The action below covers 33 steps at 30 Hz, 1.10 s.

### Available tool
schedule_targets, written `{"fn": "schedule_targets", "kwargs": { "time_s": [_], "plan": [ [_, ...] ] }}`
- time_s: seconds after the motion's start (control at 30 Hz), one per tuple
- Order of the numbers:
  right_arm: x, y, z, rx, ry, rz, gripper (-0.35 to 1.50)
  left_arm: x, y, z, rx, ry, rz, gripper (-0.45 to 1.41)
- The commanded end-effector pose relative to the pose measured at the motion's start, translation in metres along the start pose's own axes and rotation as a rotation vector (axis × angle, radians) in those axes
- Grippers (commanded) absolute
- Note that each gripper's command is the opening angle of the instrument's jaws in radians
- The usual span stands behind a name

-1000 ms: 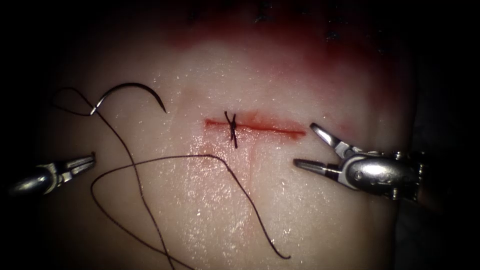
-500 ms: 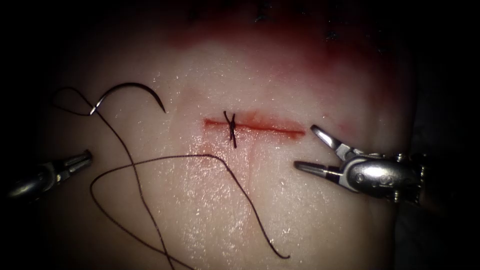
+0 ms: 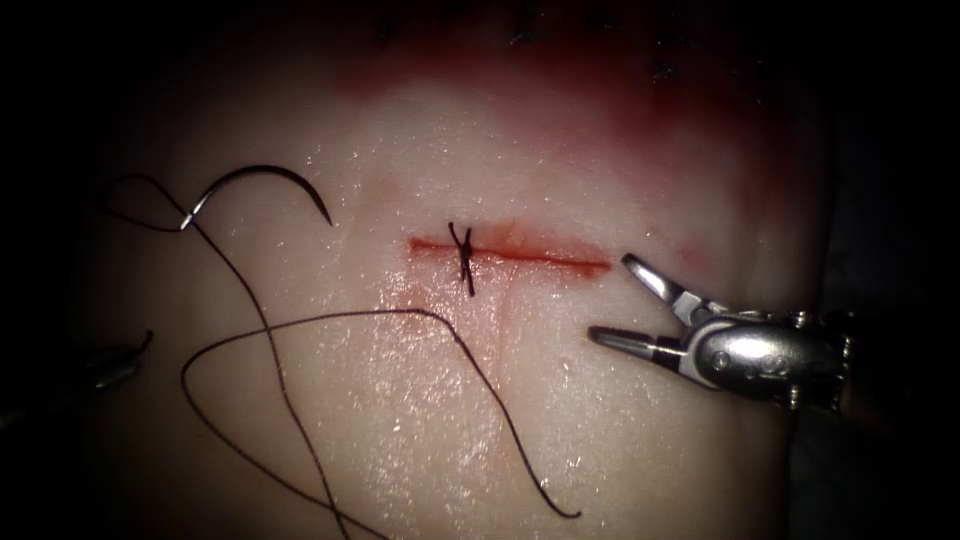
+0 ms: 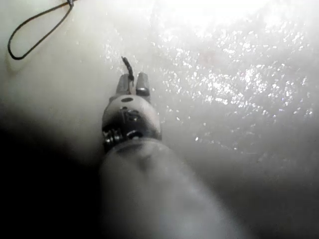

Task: Wound Closure
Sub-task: Place off-cut out of work zone, then pick up needle with left gripper

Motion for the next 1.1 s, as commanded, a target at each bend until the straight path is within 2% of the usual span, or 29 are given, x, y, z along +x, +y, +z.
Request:
{"fn": "schedule_targets", "kwargs": {
  "time_s": [0.03,0.2,0.37,0.6,0.73,0.83,0.97,1.03,1.1],
  "plan": [
    [-0.0003,-0.0002,0.0008,0.000,0.002,0.002,1.38,0.0001,0.0000,0.0008,0.004,-0.005,-0.001,0.59],
    [-0.0003,-0.0003,0.0007,0.000,0.002,0.002,1.40,0.0027,0.0008,0.0007,0.018,0.030,0.005,0.75],
    [-0.0002,-0.0004,0.0006,0.000,0.002,0.002,1.40,0.0058,0.0019,0.0006,0.022,0.055,0.045,0.77],
    [-0.0002,-0.0004,0.0007,0.002,-0.001,0.001,1.40,0.0132,0.0029,0.0007,0.052,0.151,0.069,0.74],
    [-0.0002,-0.0004,0.0008,0.003,-0.004,0.001,1.40,0.0175,0.0027,0.0026,0.095,0.165,0.107,0.70],
    [-0.0002,-0.0004,0.0008,0.004,-0.008,0.000,1.40,0.0197,0.0027,0.0049,0.120,0.145,0.161,0.70],
    [-0.0001,-0.0005,0.0006,0.007,-0.009,-0.001,1.40,0.0207,0.0029,0.0078,0.150,0.138,0.195,0.70],
    [0.0001,-0.0004,0.0004,0.014,-0.012,0.001,1.40,0.0209,0.0023,0.0102,0.162,0.109,0.266,0.70],
    [0.0002,-0.0003,0.0002,0.015,-0.013,0.002,1.40,0.0209,0.0015,0.0114,0.175,0.077,0.327,0.69]
  ]
}}
